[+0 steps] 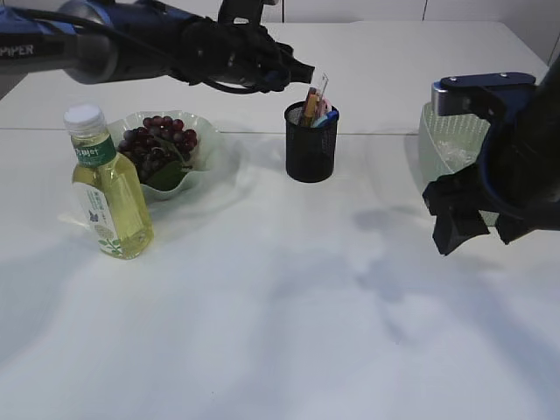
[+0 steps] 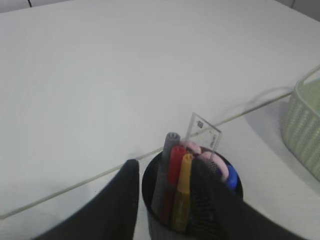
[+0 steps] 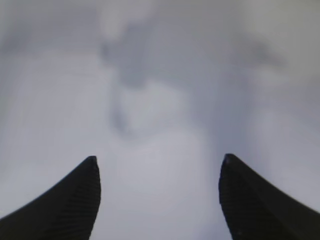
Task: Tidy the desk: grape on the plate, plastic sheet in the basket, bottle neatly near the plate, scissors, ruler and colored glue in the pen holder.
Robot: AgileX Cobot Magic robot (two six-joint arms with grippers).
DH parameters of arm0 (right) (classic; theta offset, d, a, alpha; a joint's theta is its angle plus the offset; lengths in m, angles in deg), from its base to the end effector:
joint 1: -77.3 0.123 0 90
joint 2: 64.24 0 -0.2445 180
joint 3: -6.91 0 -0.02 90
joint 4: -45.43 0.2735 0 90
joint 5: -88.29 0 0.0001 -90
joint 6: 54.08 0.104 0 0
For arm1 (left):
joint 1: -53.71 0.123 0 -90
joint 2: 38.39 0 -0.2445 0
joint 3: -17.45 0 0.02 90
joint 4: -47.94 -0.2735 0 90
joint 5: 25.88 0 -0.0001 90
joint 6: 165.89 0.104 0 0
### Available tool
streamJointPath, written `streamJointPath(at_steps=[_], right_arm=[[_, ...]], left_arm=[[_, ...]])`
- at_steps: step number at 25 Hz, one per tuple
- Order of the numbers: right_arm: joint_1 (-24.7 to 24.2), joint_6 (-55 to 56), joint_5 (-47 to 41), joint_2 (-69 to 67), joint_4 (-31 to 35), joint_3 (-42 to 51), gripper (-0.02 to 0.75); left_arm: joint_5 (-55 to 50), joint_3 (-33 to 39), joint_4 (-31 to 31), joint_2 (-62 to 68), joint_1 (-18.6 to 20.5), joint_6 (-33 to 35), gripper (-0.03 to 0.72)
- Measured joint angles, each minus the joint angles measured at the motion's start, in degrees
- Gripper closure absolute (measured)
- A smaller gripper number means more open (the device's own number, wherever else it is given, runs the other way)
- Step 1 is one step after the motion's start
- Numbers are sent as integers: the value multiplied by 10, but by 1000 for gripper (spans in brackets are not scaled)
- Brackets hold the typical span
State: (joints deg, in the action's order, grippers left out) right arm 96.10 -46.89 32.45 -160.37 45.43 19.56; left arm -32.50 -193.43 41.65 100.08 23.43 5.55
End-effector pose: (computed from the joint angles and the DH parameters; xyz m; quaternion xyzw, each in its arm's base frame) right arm 0.3020 0.1028 0.1967 -0.1002 0.9859 0.0301 0.1304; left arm 0.4710 -0.2735 0.1788 0.1995 0.8154 -0.1474 0.5230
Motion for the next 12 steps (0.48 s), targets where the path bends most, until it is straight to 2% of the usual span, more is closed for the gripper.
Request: streamJointPath(at_steps=[12], right_arm=[[0, 0, -79, 0, 10, -26, 163]], left_arm=[[-215, 0, 1, -155, 17, -12, 188]])
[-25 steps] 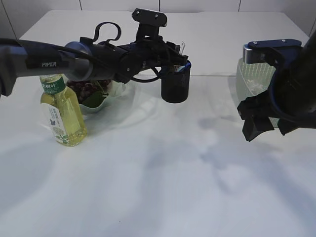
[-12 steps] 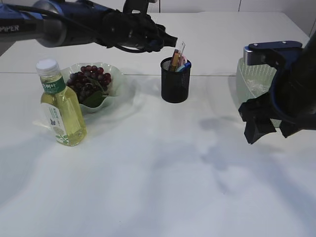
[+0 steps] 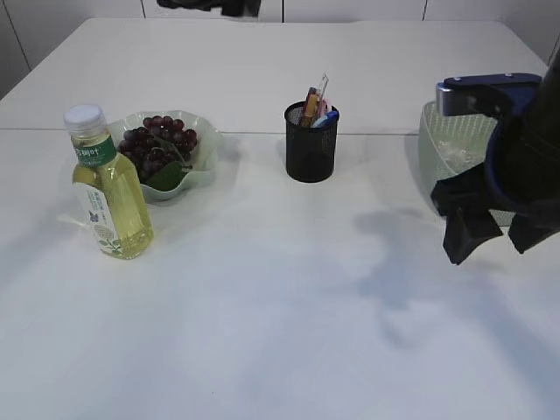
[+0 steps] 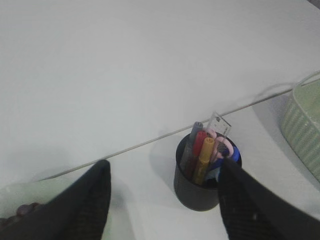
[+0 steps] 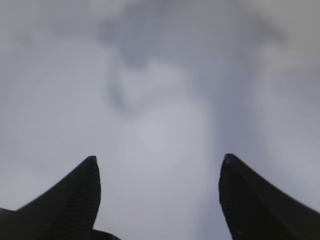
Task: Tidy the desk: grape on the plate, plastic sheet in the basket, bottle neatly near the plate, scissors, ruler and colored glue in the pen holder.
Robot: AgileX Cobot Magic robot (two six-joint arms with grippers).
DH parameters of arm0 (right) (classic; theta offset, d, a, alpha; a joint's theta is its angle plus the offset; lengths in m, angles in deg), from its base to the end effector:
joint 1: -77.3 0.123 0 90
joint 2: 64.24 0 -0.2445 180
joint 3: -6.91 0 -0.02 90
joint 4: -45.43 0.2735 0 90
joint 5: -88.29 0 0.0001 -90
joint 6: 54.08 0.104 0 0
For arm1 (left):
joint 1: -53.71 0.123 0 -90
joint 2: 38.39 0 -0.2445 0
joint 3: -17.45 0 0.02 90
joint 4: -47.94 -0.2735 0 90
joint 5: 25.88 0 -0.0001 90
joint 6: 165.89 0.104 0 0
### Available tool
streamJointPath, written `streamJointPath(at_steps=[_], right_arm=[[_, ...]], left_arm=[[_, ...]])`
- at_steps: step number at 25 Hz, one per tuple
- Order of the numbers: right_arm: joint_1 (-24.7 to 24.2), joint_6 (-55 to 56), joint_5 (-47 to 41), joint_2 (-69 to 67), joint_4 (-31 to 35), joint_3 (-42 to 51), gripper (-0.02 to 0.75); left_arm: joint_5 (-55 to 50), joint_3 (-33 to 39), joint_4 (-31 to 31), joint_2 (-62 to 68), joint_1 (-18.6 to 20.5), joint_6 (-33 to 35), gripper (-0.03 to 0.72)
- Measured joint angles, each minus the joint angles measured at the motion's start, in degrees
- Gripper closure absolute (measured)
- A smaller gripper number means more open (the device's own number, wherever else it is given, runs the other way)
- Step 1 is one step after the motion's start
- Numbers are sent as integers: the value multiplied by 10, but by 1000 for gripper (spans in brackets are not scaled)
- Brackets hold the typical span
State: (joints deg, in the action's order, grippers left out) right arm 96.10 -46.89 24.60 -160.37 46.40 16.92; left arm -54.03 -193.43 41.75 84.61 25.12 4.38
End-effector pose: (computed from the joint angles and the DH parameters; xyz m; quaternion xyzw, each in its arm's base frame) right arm 0.2955 0.1023 0.2069 -0.0977 0.9912 0.0276 0.0846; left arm 0.4389 -0.2332 0.2857 0.1701 0.8495 -0.1199 0.4847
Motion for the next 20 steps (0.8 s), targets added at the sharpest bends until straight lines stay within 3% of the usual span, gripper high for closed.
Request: streamJointPath(at_steps=[5, 13, 20], right_arm=[[0, 0, -55, 0, 22, -12, 163], [0, 0, -61, 10, 41, -38, 163], [0, -11, -63, 90, 41, -38, 181]], left_arm=[[-104, 0, 1, -82, 17, -1, 171], [-293, -1, 1, -209, 32, 5, 170], [-388, -1, 2, -269, 32, 22, 170]])
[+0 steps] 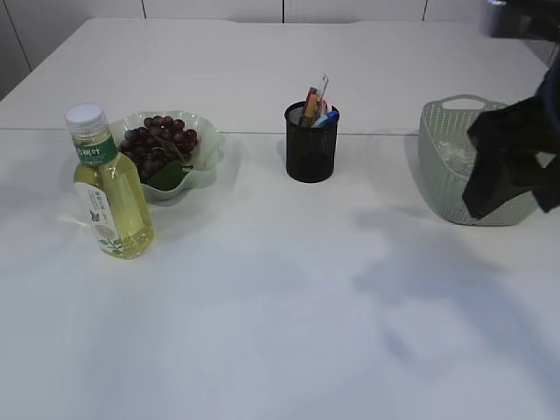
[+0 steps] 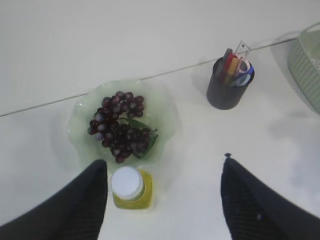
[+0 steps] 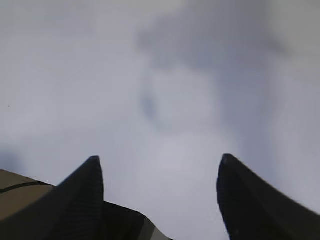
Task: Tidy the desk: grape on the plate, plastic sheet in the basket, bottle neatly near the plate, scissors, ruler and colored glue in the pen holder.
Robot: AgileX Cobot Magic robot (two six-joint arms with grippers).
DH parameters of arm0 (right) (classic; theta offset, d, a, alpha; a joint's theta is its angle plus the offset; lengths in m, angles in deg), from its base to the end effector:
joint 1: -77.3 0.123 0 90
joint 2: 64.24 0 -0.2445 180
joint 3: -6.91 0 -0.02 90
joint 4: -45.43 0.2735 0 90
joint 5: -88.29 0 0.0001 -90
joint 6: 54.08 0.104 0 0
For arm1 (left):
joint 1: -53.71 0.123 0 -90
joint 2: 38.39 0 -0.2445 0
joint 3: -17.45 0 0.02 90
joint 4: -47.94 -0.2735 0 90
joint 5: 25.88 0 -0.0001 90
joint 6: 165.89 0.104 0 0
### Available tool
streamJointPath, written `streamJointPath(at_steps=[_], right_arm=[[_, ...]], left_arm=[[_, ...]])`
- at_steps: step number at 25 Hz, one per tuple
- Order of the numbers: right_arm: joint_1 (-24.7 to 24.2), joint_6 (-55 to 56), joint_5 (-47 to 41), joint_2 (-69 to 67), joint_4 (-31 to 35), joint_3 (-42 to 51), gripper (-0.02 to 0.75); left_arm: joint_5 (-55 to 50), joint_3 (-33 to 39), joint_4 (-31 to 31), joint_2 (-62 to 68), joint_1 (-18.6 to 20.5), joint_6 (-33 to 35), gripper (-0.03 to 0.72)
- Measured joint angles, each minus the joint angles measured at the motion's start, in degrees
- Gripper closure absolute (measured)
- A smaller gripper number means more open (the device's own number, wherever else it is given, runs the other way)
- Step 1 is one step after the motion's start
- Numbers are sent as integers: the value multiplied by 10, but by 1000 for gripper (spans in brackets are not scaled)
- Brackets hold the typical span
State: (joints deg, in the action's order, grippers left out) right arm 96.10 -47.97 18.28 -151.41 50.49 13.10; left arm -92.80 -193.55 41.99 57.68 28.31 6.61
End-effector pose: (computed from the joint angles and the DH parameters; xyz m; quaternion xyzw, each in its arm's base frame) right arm 0.2735 0.1022 0.2718 -0.1004 0.9835 0.0734 0.1318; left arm 0.3136 -0.1379 0.4304 0.1411 0.9013 -0.0653 0.4043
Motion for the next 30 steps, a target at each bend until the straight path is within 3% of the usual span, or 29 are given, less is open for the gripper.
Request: streamJointPath(at_steps=[6, 14, 19, 30], right_arm=[[0, -2, -9, 91, 0, 0, 212], [0, -3, -14, 167, -2, 4, 216], [0, -8, -14, 245, -11, 67, 217], [0, -61, 15, 455, -12, 227, 217]], left_arm=[[-13, 55, 53, -62, 0, 19, 170], [90, 270, 78, -246, 0, 20, 170], [129, 406, 104, -387, 0, 20, 170], [94, 596, 129, -643, 0, 85, 176]])
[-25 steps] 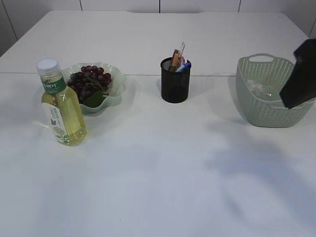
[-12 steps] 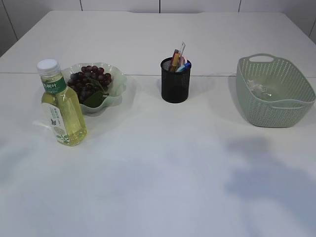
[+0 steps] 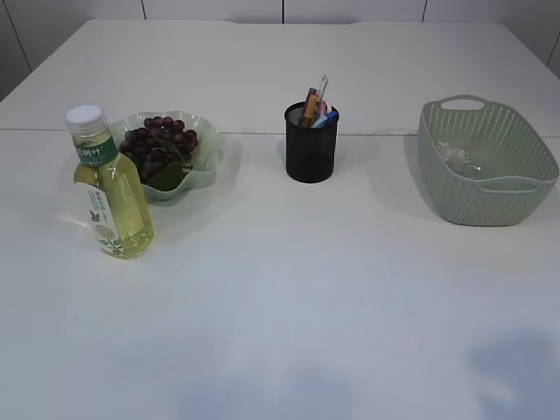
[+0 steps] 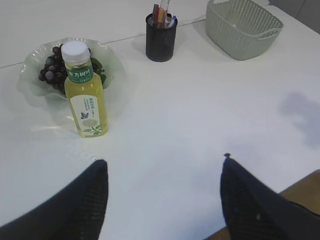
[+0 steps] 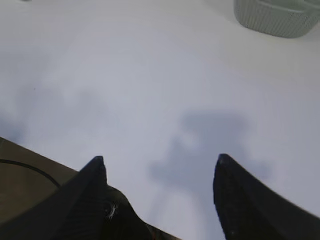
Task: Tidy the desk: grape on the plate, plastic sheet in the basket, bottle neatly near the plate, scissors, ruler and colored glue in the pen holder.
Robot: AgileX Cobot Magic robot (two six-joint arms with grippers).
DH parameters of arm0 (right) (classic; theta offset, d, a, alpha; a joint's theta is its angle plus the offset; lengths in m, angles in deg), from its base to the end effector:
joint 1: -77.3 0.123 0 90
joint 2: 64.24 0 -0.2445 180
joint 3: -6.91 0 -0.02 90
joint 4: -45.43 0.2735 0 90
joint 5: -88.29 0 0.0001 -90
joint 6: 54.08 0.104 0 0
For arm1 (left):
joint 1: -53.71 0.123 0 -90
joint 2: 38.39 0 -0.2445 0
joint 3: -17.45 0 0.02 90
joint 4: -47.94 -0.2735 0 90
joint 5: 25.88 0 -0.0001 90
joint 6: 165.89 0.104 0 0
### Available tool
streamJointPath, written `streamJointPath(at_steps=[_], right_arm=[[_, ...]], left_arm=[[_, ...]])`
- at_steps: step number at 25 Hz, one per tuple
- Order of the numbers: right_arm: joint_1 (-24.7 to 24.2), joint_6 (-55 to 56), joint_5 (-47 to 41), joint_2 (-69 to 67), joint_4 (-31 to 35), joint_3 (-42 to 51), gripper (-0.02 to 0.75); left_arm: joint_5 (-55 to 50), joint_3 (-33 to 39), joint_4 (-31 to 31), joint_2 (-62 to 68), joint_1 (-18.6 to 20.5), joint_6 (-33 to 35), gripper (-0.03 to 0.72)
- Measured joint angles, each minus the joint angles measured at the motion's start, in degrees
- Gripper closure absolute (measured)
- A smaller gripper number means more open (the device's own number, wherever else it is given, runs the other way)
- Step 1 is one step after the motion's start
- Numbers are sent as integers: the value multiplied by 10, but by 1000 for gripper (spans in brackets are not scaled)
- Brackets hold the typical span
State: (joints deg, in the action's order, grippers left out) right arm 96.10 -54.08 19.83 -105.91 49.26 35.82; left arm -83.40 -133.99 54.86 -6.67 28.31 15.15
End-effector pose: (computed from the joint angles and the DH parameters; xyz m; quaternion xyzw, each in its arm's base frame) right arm 0.1273 0.0502 0.3170 -0.1523 0.9238 0.0901 0.3395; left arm 0.0960 -0.0573 0.3565 0.1940 0.8324 -0.1678 0.4913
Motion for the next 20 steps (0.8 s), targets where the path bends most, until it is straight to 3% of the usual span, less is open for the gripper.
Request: streamJointPath(at_steps=[10, 20], right_arm=[[0, -63, 16, 226, -6, 84, 217], [0, -105, 14, 336, -4, 171, 217]], left_arm=[[-18, 131, 7, -187, 0, 11, 179], [-79, 155, -5, -218, 0, 23, 201]])
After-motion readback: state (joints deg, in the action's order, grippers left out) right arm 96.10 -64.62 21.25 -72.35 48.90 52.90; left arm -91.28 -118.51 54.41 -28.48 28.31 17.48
